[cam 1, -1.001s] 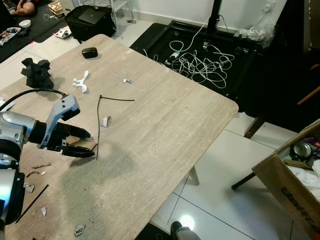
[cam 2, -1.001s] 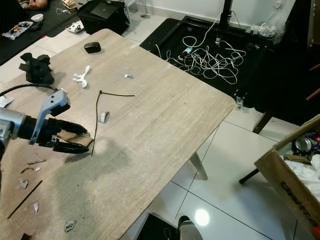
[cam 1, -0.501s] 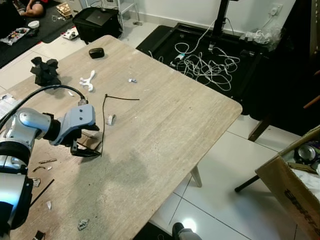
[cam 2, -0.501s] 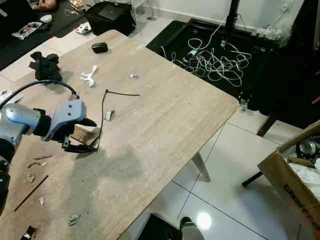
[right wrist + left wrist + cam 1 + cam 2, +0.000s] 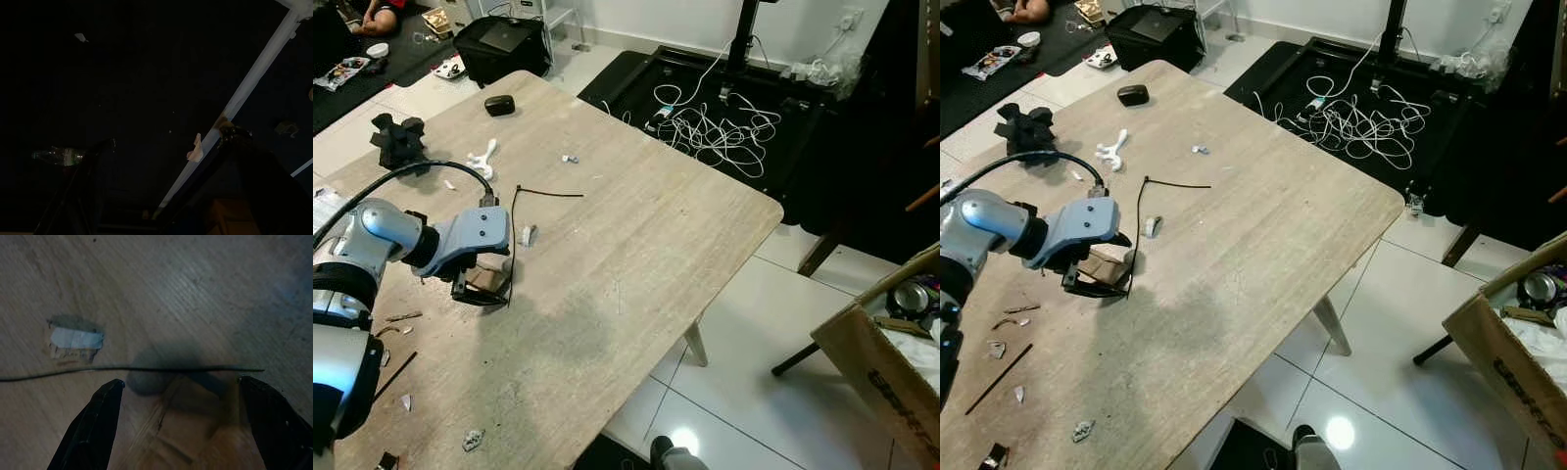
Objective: Picking trash to rubbish bin
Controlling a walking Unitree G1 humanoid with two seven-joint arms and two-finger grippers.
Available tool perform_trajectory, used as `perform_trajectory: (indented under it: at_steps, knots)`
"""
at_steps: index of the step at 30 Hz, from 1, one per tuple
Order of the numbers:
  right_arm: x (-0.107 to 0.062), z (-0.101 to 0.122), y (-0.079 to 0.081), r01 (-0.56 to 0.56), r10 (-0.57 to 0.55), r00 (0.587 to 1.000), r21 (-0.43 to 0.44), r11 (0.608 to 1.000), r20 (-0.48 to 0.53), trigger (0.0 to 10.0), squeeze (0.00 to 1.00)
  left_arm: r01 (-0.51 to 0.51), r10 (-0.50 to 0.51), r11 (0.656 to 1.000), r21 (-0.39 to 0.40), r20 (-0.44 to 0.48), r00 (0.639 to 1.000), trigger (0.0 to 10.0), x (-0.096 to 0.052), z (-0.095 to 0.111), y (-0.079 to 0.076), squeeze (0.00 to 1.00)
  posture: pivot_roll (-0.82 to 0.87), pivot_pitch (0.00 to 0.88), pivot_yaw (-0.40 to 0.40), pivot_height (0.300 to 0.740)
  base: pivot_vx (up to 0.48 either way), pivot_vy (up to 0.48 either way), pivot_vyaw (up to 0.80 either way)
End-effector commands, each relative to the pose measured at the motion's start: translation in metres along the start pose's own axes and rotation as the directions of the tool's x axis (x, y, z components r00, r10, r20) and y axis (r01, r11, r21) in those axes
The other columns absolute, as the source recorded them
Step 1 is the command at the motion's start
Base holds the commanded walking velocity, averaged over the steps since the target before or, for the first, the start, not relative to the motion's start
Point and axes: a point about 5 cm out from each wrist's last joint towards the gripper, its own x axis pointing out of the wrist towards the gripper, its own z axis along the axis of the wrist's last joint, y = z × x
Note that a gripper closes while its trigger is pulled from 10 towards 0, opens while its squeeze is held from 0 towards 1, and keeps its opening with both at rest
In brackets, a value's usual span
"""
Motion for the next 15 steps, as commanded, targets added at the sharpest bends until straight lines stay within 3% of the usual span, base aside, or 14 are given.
perform_trajectory:
  at_steps: [1,6,15]
  knots:
    - [-0.004,-0.02,-0.001,0.01,-0.009,0.998,0.018,1.0,-0.07,10.0,0.0,0.033,-0.049,0.995,-0.093,-0.172,0.984,10.0,-0.003,-0.036,-0.017,0.0,-0.35,0.394,0.147,0.74,0.0,0.0,0.0]
    - [-0.005,-0.023,-0.002,0.016,-0.014,0.997,0.023,1.0,-0.077,10.0,0.0,-0.03,0.028,1.0,-0.001,-0.359,0.933,10.0,-0.016,-0.045,-0.01,0.0,-0.35,0.393,0.151,0.74,0.0,0.0,0.0]
    - [-0.005,-0.022,0.0,0.015,-0.013,0.997,0.03,0.999,-0.072,10.0,0.0,0.019,-0.024,1.0,-0.017,-0.414,0.91,10.0,-0.016,-0.051,-0.015,0.0,-0.36,0.385,0.156,0.74,0.0,0.0,0.0]
